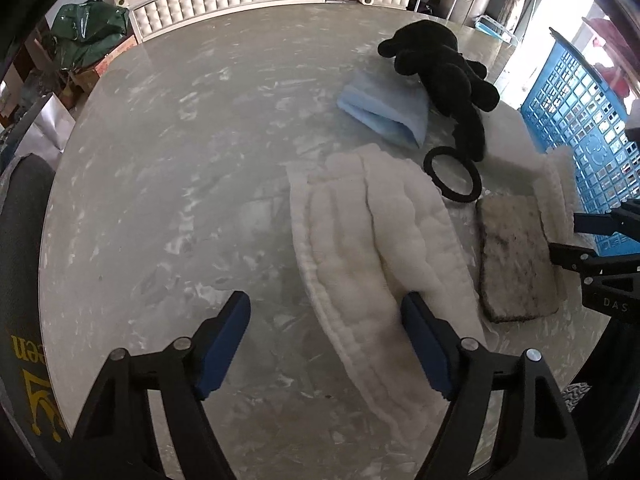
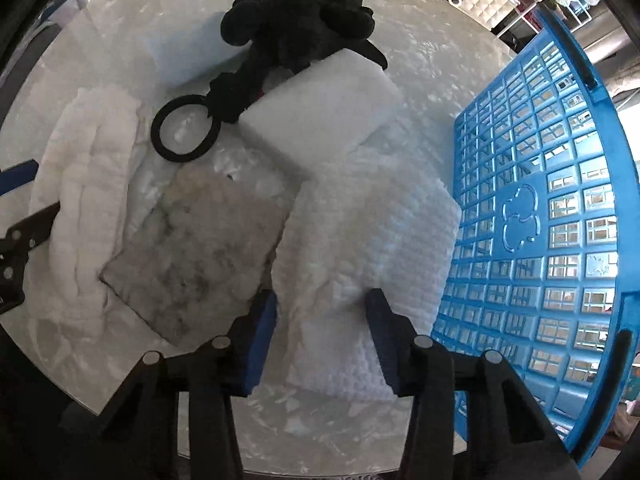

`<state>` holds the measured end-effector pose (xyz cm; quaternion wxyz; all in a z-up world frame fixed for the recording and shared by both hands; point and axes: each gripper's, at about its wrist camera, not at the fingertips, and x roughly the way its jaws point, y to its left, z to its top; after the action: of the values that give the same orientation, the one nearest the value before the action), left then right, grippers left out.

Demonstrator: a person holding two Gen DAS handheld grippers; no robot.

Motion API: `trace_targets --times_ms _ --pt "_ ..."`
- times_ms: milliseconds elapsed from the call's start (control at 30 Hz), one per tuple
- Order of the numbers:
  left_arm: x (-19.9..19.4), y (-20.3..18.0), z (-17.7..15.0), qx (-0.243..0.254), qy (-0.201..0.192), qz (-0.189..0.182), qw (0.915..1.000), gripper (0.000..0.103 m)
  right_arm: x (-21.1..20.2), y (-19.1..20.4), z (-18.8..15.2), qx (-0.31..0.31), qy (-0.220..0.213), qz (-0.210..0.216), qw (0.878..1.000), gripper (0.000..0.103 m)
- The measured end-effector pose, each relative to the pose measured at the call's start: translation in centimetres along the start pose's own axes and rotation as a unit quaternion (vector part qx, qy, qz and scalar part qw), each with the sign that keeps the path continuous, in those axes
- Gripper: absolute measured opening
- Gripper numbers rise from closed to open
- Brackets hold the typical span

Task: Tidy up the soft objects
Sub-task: 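Reach the right tool to the white waffle towel and grasp it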

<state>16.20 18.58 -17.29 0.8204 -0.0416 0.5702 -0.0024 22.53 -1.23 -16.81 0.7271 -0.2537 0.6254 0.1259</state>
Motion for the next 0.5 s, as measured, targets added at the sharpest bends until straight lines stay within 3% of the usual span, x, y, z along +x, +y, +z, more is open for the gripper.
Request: trace_targets --times_ms 100,333,400,500 --pt "0.1 0.0 0.2 -0.002 0.002 -0.001 1.0000 0.076 0.4 -0.5 -0.5 0.000 -0.009 0.001 1.000 0.033" --pt "-0.2 0.2 0.0 -0.003 0.002 0.004 1.0000 0.076 -1.9 2.1 -4.1 -0.027 -0.027 -0.012 0.999 0.021" --pt "-0.5 0.3 -0.1 -0.003 -0.001 0.004 1.0000 0.076 -2.9 2.2 -4.3 -0.017 -0.032 -0.003 0.999 0.015" --pt "-0.7 0.4 -0.4 0.003 -0.002 -0.001 1.0000 0.076 -4.4 1.7 -4.4 -0.008 -0.036 0.012 0.999 0.013"
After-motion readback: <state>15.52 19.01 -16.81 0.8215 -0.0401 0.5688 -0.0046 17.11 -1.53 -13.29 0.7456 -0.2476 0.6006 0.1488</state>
